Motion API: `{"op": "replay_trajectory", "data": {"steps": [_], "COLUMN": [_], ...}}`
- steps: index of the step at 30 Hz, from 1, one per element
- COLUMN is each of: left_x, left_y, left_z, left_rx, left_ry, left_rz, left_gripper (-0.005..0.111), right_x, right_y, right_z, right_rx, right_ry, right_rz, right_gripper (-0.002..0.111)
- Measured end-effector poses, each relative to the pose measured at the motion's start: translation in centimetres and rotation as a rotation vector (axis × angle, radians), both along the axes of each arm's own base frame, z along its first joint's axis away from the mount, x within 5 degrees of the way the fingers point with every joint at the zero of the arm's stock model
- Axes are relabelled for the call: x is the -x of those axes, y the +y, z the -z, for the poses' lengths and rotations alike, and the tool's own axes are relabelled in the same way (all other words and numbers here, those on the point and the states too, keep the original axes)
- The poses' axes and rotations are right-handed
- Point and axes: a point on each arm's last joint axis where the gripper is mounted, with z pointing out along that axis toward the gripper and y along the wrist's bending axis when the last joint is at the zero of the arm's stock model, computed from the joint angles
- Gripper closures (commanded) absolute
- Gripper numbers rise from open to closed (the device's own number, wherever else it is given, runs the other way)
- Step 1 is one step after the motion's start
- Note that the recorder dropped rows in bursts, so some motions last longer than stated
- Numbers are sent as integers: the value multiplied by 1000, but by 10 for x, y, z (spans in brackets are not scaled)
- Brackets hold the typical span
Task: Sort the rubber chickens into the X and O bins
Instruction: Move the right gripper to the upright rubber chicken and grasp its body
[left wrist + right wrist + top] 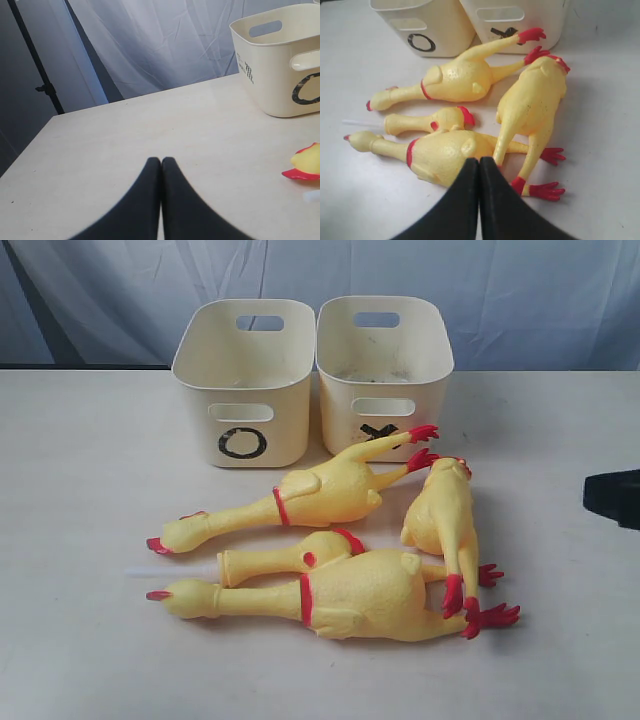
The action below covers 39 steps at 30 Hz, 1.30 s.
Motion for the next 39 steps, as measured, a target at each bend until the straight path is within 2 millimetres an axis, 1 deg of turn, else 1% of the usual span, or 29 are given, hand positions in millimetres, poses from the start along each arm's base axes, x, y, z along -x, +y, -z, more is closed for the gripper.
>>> {"op": "replay_trajectory", "data": {"steps": [4, 9, 12, 15, 17, 18, 21, 22, 31, 39], "left_x": [0, 0, 0, 0, 0, 0, 0, 0, 0, 0], "left_y": [0, 0, 0, 0, 0, 0, 0, 0, 0, 0], "left_z": [0, 0, 0, 0, 0, 0, 0, 0, 0, 0], "left_rx": [0, 0, 0, 0, 0, 0, 0, 0, 0, 0], "left_ry": [0, 0, 0, 0, 0, 0, 0, 0, 0, 0], "left_rz": [0, 0, 0, 0, 0, 0, 0, 0, 0, 0], "left_gripper": [107, 107, 107, 107, 107, 107, 107, 107, 107, 107], "right_x": [-17, -38, -51, -63, -71, -74, -85, -88, -105, -116], "right_y": [2, 6, 10, 16, 19, 20, 22, 22, 24, 31], "right_z": [10, 30, 43, 53, 59, 63, 74, 79, 112, 131], "right_rx": [39, 44, 28, -8, -34, -46, -68, -67, -90, -157], "right_ry": [72, 190, 244, 268, 276, 286, 308, 318, 424, 465], "right_rz": [-34, -44, -64, -99, -107, -107, -86, -76, -45, -34], "right_gripper": [108, 108, 103, 89, 76, 67, 49, 47, 46, 46]}}
